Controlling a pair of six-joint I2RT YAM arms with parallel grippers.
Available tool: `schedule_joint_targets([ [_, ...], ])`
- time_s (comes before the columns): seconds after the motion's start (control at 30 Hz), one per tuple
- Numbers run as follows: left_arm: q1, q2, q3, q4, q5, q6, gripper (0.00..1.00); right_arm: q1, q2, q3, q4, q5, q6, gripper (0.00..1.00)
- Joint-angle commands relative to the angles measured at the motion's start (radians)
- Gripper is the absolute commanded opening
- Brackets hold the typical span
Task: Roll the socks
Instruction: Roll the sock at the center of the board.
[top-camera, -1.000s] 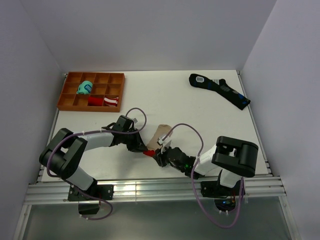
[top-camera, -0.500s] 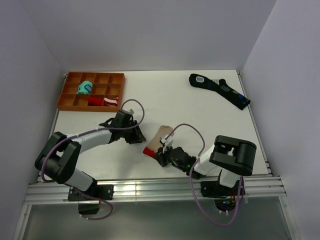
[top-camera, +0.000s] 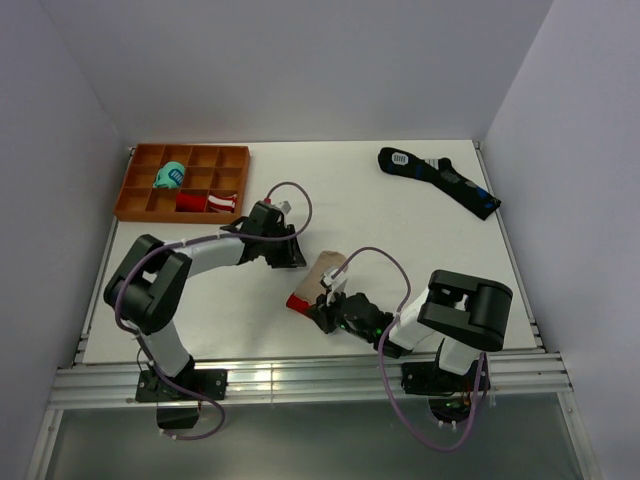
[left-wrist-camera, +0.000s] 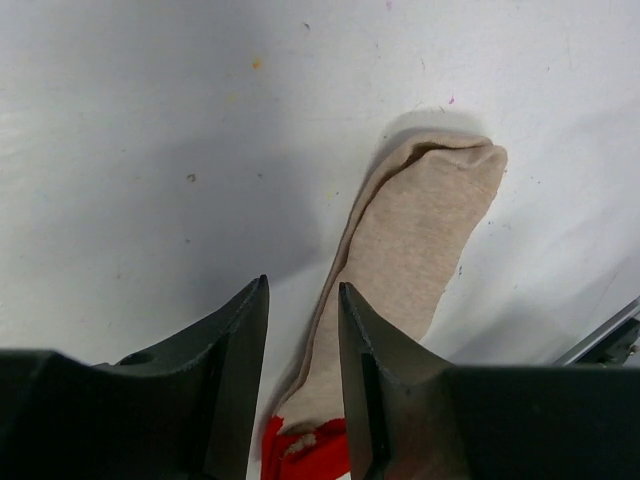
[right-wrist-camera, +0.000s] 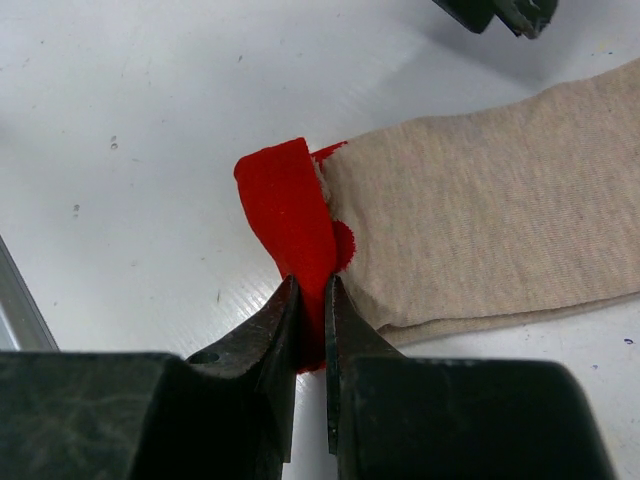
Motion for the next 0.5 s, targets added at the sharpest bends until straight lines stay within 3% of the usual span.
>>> schedule_joint_targets([
  [0.0,-0.021,0.028,0.057,-0.028,-0.006,0.071,0.39,-0.003,0.033,-0.031,-0.116,-0.014,-0.006,0.1],
  [0.47,-0.125,0.16,0.155,-0.094,-0.066,0.123,0.41,-0.005,0.027,-0.018,-0.14,-0.02,-0.008,0.1],
])
